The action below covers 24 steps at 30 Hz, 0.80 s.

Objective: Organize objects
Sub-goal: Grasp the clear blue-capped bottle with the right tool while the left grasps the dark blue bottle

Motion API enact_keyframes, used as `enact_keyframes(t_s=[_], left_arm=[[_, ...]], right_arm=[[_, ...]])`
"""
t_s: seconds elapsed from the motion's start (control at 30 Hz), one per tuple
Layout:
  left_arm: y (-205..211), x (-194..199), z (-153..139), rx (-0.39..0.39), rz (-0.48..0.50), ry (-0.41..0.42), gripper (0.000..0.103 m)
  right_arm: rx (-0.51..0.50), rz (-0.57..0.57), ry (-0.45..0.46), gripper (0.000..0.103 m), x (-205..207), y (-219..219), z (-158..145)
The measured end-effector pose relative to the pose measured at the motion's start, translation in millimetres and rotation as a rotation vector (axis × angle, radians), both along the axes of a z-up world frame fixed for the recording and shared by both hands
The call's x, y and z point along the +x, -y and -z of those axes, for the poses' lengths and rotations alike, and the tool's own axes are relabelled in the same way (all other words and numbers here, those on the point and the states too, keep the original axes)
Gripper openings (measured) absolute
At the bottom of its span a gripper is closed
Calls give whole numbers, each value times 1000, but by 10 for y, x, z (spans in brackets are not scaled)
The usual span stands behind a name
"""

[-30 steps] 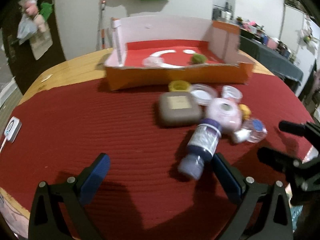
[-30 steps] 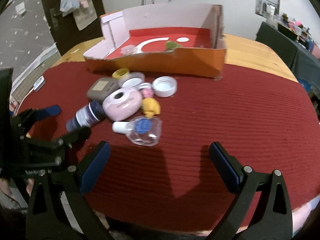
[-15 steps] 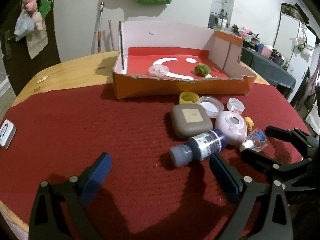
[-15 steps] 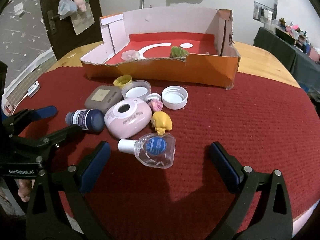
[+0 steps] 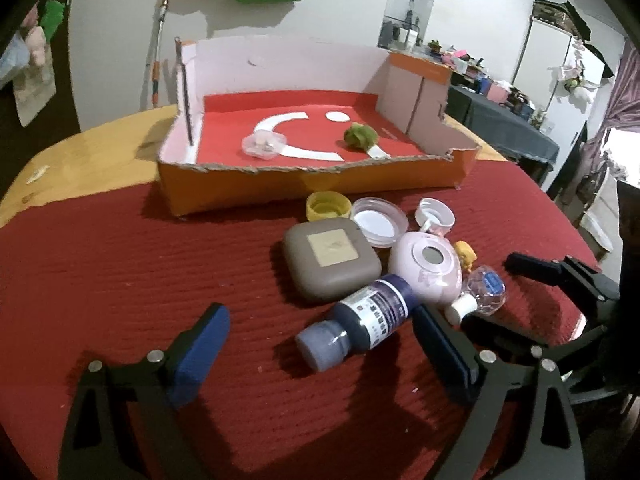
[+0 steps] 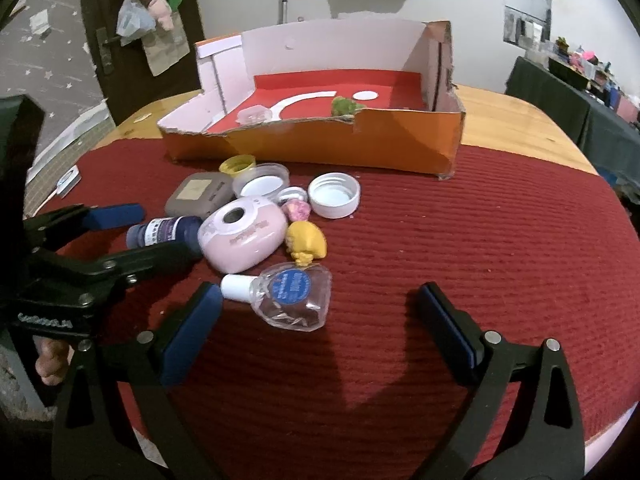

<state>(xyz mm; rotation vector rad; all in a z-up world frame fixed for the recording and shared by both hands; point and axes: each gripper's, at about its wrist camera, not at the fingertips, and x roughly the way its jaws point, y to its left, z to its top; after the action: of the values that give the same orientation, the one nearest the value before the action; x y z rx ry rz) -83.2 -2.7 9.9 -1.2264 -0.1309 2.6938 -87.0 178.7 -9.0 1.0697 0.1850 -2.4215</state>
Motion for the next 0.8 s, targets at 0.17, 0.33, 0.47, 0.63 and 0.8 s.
enact_keyframes(t_s=[0.17,0.33,0.47,0.63,0.8], left_arm=[[-45,11,19,-40,15,-14,87],[-97,-21,-13,-71,16,-9,56],[-126,40,-3,-99,3,-19,52],[-123,142,23,-103,-34,-54,52],[-174,167,26,-119,-53,-76,46]], right_arm=[[19,-22,-23,99,26,68,15],[73,-24,-73,100,15,183,57],[69,-6,-79,99,18,132,64],[40,52,-87,70,39,16,33],[29,52,-99,56,89,61,20]])
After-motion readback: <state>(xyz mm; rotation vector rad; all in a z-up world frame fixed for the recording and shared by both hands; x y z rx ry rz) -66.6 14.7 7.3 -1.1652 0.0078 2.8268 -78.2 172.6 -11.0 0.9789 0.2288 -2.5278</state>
